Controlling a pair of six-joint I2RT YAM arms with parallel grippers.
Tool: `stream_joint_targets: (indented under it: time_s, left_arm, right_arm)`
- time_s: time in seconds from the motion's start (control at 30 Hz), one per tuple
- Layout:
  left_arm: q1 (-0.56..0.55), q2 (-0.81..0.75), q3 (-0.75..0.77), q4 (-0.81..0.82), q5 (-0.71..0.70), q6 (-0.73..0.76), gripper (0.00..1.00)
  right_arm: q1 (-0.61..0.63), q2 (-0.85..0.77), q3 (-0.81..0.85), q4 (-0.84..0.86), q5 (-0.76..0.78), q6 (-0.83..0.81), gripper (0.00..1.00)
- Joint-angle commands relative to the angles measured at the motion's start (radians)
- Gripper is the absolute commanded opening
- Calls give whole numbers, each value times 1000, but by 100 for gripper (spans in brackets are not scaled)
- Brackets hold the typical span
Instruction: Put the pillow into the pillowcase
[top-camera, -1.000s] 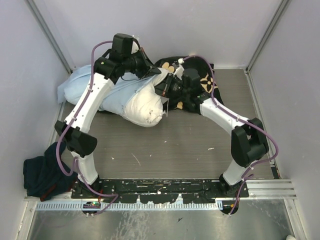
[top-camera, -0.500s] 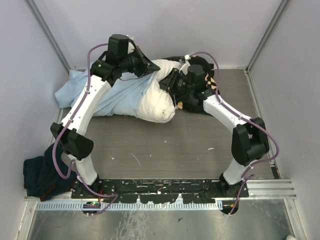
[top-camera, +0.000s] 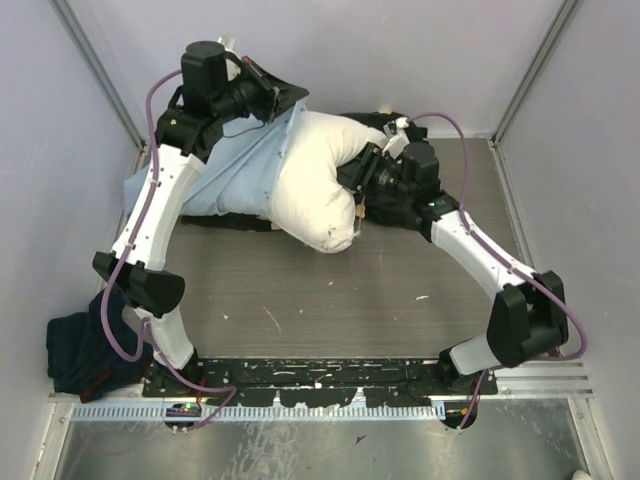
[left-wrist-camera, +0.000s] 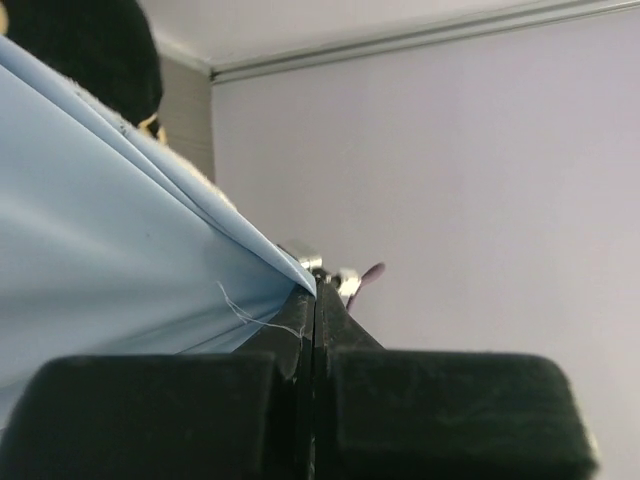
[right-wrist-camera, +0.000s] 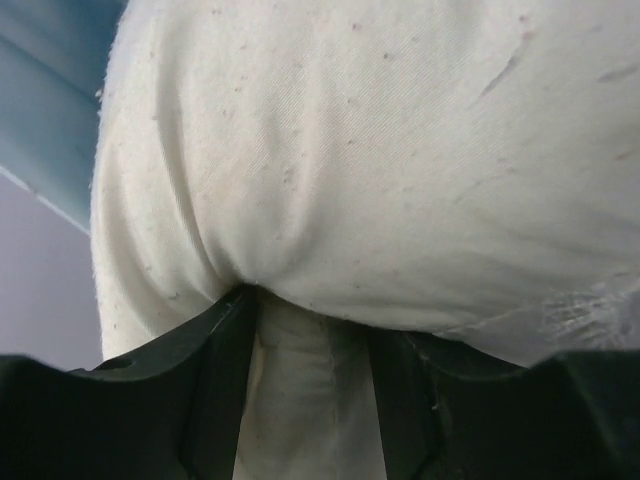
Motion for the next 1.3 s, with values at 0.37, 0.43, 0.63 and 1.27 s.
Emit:
stream_joint_targets:
  time_s: [0.37,0.43,0.63,1.27]
  left_arm:
    - [37,-112,24,341,8,-133,0]
    - [40,-122,6,343,-4,-135,0]
    - [43,-129,-13,326,-33,-109,0]
    - [57,-143,-47,350,-97,-110,0]
  right_arm:
    - [-119,-402,-250,14,-18,-92,56]
    - [-127,-441,-272,23,-70,-101,56]
    - [-128,-483,-277,-10,-253,-115,62]
    - [-131,-812,-317,-412,-5,-222,66]
